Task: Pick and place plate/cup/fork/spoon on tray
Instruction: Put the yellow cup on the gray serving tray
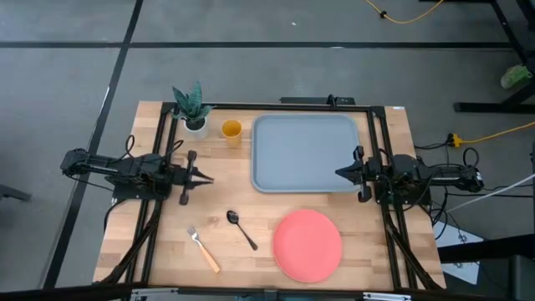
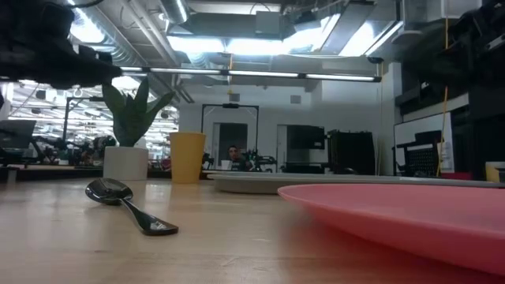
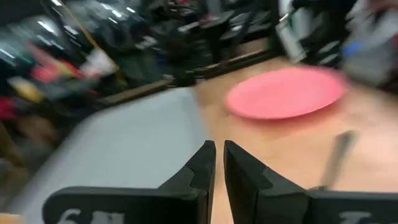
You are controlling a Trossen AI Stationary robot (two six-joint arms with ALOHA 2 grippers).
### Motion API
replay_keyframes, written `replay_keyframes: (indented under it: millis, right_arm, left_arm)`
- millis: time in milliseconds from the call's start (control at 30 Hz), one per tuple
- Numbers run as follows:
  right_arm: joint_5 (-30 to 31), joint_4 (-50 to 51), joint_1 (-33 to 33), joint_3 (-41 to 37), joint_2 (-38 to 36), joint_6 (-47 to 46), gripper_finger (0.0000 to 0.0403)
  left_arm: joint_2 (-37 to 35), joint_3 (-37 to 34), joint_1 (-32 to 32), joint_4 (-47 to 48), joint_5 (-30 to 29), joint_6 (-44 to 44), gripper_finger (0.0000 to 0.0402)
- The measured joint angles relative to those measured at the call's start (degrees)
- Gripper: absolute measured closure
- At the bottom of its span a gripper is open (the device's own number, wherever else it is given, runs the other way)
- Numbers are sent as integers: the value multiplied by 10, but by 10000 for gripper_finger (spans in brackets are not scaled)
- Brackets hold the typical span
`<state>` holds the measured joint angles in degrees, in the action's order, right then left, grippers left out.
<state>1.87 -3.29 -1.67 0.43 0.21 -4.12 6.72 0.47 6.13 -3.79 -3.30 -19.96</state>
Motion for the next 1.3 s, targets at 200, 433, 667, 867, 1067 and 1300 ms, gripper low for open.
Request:
replay_keyframes:
  millis: [200, 433, 667, 867, 1067, 1300]
  right_arm:
    - [0, -27, 0, 0, 0, -92, 392]
    - [10, -75, 0, 0, 0, -92, 392]
    - [11, -82, 0, 0, 0, -91, 392]
    - [11, -78, 0, 0, 0, -91, 392]
    - [-15, -176, 0, 0, 2, -69, 392]
    - [-72, -437, 0, 1, 32, 64, 392]
  left_arm:
    - [0, 0, 0, -8, -111, -32, 374]
    - [0, 0, 0, -8, -148, -43, 374]
    - [0, 0, 0, -15, -81, 100, 374]
    - [0, 0, 0, -15, -9, 217, 374]
    - [0, 0, 0, -28, -17, 249, 374]
    - [0, 0, 0, -35, -21, 255, 374]
